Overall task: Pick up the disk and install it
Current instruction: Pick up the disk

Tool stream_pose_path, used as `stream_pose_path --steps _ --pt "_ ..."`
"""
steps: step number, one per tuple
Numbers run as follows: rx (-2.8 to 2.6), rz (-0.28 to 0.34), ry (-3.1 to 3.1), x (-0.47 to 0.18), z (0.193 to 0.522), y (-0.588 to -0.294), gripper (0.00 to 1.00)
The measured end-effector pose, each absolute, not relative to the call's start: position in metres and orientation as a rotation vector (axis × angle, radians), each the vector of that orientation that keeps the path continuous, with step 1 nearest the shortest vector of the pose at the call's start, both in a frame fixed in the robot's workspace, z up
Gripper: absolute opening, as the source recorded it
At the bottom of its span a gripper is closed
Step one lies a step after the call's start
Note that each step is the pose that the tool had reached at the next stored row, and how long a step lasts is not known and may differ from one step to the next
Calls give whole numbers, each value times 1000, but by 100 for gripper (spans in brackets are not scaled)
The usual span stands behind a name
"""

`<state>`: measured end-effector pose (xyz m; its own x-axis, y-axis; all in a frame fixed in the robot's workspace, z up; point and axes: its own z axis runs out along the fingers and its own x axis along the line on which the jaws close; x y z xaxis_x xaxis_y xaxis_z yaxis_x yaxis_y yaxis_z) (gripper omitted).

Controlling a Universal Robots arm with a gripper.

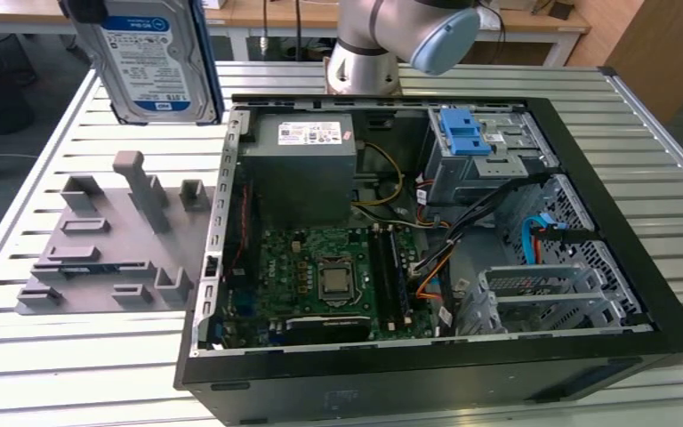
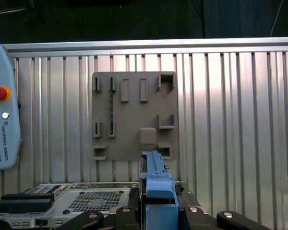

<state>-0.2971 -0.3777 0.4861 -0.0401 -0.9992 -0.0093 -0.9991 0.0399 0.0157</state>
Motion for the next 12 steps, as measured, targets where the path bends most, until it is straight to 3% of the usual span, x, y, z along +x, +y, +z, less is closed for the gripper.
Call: stream_pose_path --steps 12 --pt "2172 -32 -2260 -258 486 -385 36"
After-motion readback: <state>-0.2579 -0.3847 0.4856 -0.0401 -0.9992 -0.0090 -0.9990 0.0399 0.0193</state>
